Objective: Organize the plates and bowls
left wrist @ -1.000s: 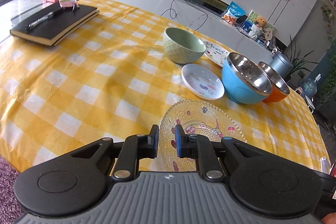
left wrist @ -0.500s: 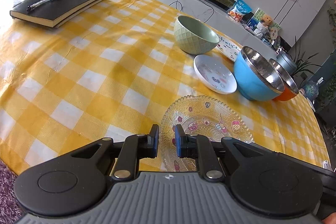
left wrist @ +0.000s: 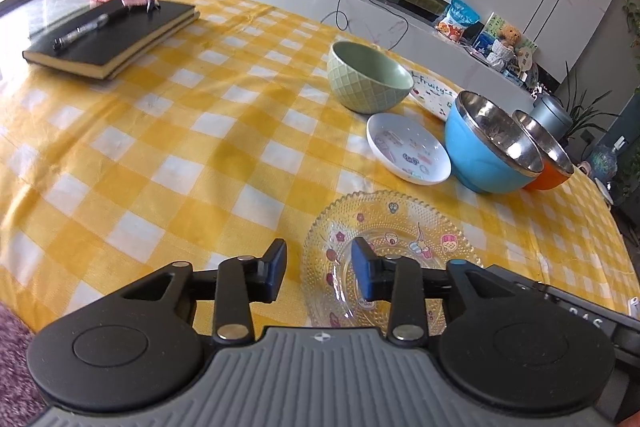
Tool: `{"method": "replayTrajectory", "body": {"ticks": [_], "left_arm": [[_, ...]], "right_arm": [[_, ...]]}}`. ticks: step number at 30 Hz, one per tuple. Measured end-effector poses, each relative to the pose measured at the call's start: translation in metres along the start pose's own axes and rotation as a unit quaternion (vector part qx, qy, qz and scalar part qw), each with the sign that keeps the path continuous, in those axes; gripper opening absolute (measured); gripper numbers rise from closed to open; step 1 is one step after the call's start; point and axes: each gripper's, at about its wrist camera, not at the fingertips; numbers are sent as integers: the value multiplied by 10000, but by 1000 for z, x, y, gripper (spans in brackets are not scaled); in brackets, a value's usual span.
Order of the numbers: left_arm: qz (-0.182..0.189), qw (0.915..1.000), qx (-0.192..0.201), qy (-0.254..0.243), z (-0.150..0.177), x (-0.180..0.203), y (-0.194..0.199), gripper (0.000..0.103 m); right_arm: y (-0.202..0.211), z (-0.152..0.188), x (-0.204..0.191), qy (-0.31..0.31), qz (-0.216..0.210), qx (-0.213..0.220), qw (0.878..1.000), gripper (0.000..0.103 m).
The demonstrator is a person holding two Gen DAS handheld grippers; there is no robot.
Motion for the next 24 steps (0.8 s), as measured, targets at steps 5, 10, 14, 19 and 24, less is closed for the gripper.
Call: {"method": "replayTrajectory", "body": {"ticks": [5, 10, 14, 19, 24], "left_arm": [[-87, 9994, 172, -270, -10, 11, 14, 54], [-85, 9979, 327, -549, -28, 24, 26, 67], [-139, 9962, 319, -799, -50, 35, 30, 84], [41, 9954, 90, -949, -77, 41, 26, 84], [192, 9921, -128, -1235, -105, 49, 16, 84]], "right_arm": [[13, -4, -2, 122, -78, 203, 9997, 53], [24, -12, 0, 194, -110, 301, 9993, 62], [31, -28, 0, 290, -60, 303, 9991, 74], [36, -56, -2, 544, 5, 229, 9983, 74], [32, -96, -3, 805, 162, 17, 9966, 74]]}}
Point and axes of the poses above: each gripper's, at about its wrist camera, not at the fingertips, and y roughly against the way its jaws point, x to its right, z to its underside, and after that the axes turned 13 degrees about -y, right-handed
